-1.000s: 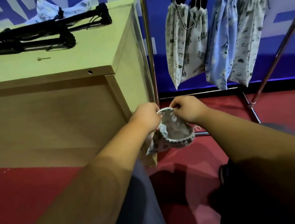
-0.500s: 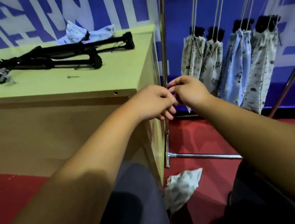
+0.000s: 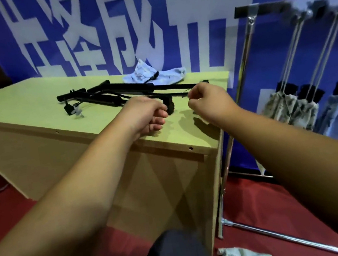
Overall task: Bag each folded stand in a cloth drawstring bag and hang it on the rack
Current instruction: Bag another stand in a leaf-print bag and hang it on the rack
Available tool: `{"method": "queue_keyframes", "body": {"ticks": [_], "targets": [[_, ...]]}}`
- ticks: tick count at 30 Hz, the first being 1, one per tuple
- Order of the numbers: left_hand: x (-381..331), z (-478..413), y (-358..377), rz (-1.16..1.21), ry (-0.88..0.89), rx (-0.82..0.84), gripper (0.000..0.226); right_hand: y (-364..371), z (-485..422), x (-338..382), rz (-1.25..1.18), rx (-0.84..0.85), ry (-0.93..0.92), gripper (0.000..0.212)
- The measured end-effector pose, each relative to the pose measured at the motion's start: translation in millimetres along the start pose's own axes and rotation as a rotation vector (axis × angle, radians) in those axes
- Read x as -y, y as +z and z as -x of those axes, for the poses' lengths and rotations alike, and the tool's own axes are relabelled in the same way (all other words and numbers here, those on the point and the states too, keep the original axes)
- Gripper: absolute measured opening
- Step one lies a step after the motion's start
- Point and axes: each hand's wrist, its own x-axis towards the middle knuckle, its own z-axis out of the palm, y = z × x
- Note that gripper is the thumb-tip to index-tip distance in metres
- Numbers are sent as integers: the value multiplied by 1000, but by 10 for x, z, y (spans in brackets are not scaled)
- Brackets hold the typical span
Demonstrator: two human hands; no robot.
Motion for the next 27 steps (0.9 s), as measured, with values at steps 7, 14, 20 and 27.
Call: {"method": "queue_keyframes", "body": {"ticks": [7, 14, 20, 27], "targets": [[63, -518, -361, 70, -84, -158, 11, 509, -462, 356, 212, 151, 38, 71], [79, -938, -564, 174, -147, -344, 25, 658, -655, 404, 265, 153, 23, 36], [-73, -1057, -640, 436, -239, -273, 37, 546, -567, 520, 48, -16, -95, 16], [-214, -915, -570, 775, -139, -212, 24, 357, -61, 439, -21, -142, -183, 21]]}}
